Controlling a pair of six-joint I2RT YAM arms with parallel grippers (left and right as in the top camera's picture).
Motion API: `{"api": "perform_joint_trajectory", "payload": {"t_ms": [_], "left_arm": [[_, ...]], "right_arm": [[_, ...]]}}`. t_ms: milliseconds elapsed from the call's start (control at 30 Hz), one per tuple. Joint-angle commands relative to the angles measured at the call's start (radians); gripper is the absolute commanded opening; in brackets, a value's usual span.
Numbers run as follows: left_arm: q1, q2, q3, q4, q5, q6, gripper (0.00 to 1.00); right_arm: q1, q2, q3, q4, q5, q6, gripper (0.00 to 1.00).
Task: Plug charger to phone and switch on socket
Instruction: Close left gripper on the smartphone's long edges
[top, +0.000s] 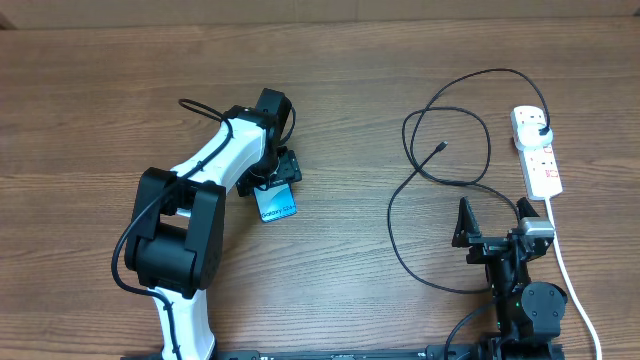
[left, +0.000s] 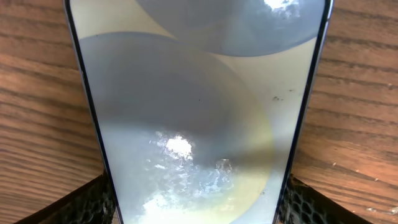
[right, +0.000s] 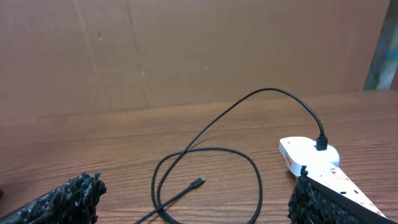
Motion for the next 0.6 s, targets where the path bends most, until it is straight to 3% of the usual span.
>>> {"api": "perform_joint_trajectory", "payload": {"t_ms": [0, 567], "left_arm": [[0.001, 0.058, -0.011, 0.003, -0.003, 0.05, 0.82], [0.001, 0.058, 0.179, -0.175, -0.003, 0.125, 0.79]], "right_arm": [[-0.003, -0.009, -0.011, 0.007, 0.002, -0.006, 1.0], [-0.003, -0.009, -0.011, 0.007, 0.002, -0.006, 1.0]]}}
